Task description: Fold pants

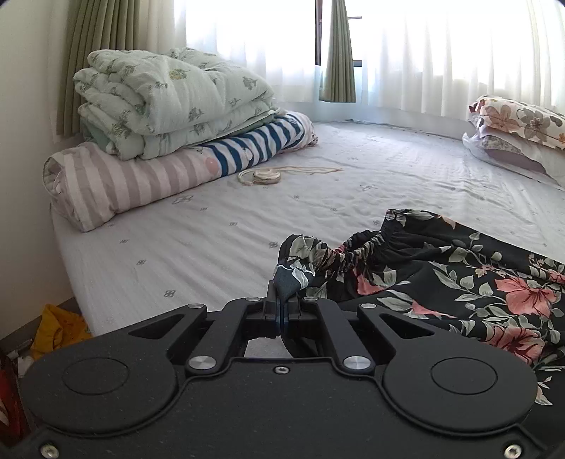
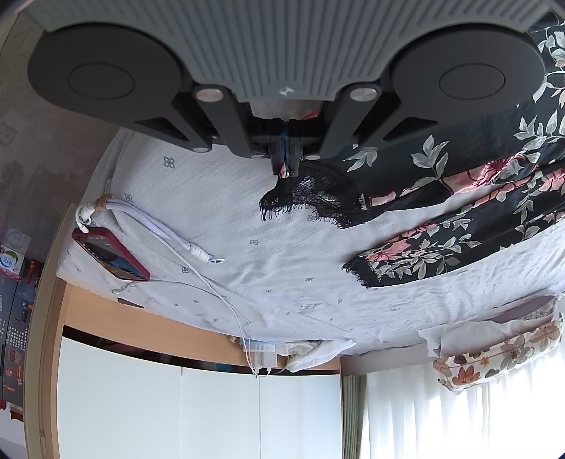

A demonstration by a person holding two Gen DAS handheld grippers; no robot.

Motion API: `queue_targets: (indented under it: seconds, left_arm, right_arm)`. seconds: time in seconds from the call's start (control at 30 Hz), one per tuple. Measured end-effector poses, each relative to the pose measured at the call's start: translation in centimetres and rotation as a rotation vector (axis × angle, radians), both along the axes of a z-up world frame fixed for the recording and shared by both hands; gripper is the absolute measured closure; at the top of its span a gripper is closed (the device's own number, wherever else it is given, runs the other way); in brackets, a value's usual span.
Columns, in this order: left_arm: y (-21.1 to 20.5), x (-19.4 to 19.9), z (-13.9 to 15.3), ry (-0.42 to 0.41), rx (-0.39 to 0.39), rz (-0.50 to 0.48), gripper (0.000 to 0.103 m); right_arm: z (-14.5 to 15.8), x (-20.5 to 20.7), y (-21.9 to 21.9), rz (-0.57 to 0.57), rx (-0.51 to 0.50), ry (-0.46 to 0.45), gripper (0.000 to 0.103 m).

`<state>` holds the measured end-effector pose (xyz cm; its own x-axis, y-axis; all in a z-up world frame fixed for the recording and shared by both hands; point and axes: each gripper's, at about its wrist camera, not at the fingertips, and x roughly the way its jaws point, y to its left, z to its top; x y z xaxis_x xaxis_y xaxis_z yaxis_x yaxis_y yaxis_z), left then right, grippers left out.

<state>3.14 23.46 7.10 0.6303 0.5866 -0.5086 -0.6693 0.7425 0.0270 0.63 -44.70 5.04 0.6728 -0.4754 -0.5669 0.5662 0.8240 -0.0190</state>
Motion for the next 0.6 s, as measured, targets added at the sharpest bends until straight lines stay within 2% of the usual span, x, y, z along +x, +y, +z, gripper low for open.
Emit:
queue_targets:
  seconds: [0.17,0.37,0.6]
  left_arm:
    - [0.5,-1.0,-0.4,0.029,0.007,0.013,0.099]
    - [1.6,-0.6,-3.1,0.094,-0.053,0.051,0.099]
    - [1.4,0.3,-5.1,0.151,-0.044,0.067,0.097]
  right_arm:
    - [-0.6,-0.6,-0.8,-0.006,0.022,0.005,0.101]
    - [-2.2,-0.3,-1.2,-0.006,0.034,0.046,0.101]
    - [-3.4,-0.3,-1.8,-0.013,0.069,0.066,0.1]
